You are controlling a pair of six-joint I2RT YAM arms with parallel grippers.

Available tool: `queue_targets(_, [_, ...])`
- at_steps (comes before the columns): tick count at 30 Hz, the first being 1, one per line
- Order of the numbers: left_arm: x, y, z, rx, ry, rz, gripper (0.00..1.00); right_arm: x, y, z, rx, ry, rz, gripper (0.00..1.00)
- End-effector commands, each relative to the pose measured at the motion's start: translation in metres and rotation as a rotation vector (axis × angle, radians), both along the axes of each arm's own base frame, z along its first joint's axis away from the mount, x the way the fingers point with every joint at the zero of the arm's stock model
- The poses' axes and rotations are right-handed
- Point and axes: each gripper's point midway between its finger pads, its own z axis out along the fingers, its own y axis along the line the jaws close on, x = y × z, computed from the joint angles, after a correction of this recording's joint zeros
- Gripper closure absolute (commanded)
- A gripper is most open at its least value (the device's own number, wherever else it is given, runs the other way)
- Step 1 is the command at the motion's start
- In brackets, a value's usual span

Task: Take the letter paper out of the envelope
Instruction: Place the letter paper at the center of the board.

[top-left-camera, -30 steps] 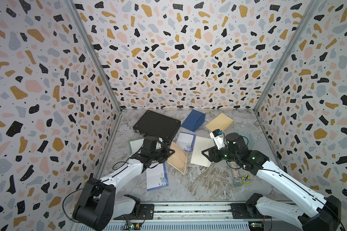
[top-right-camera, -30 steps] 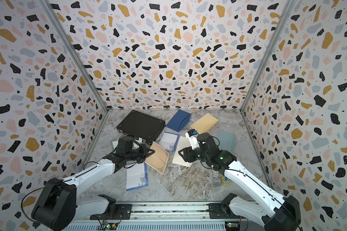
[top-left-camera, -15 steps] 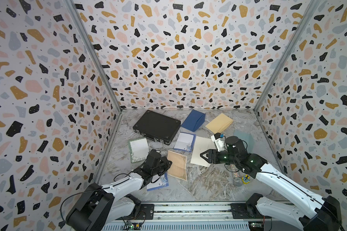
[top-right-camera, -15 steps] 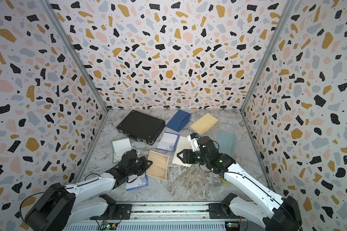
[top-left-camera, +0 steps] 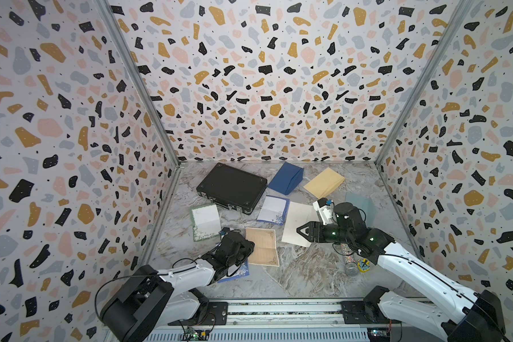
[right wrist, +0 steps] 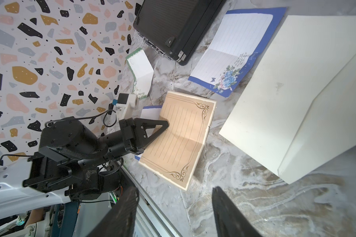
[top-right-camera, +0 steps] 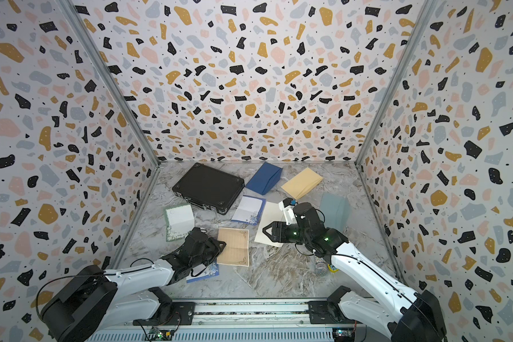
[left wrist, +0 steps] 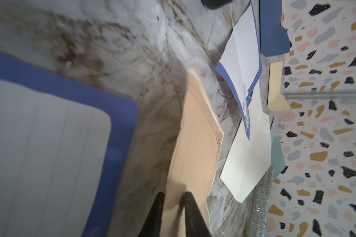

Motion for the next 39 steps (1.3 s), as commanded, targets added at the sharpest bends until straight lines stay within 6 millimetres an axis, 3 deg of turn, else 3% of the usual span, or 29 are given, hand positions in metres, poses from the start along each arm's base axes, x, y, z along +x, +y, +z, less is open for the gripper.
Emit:
queue_targets(1, [-0.002, 0.005, 0.007, 0.005, -0.018, 0.034, 0.74, 0.006, -0.008, 0.003, -0.008, -0.004, -0.042, 0.38])
queue_targets(4, [-0.012, 0.010, 0.008, 0.032, 0.001, 0.035, 0.70, 0.014, -0.013, 0.000, -0.032, -0.003, -0.081, 0.38])
queue_targets(10, [-0.038, 0.027, -0.002, 0.057, 0.060, 0.045, 0.47, 0.034, -0.019, -0.005, -0.074, 0.004, -0.162, 0.37])
queue_targets(13, [-0.047, 0.029, 0.001, 0.057, 0.071, 0.014, 0.44, 0.043, -0.016, -0.003, -0.073, 0.001, -0.177, 0.37])
queue_targets(19, [-0.051, 0.018, 0.010, 0.073, 0.063, -0.092, 0.43, 0.051, -0.013, 0.001, -0.071, -0.003, -0.194, 0.37])
queue_targets(22, [-0.051, 0.009, 0.005, 0.072, 0.095, -0.131, 0.50, 0.048, -0.014, 0.002, -0.069, 0.000, -0.190, 0.37])
queue_targets(27, [-0.041, -0.005, 0.013, 0.087, 0.099, -0.179, 0.49, 0.042, -0.021, 0.001, -0.092, -0.002, -0.192, 0.37])
queue_targets(30, [-0.032, -0.008, 0.033, 0.119, 0.080, -0.193, 0.43, 0.043, -0.029, 0.000, -0.103, 0.010, -0.216, 0.37])
queue_targets(33, [-0.022, 0.002, 0.059, 0.189, 0.086, -0.194, 0.29, 0.049, -0.043, 0.006, -0.162, -0.009, -0.277, 0.33])
queue_targets(37, [0.004, 0.018, 0.116, 0.225, 0.012, -0.176, 0.01, 0.067, -0.081, 0.027, -0.362, -0.096, -0.408, 0.00])
queue_targets(39, [0.018, 0.028, 0.148, 0.241, -0.048, -0.158, 0.01, 0.076, -0.091, 0.044, -0.430, -0.144, -0.439, 0.00])
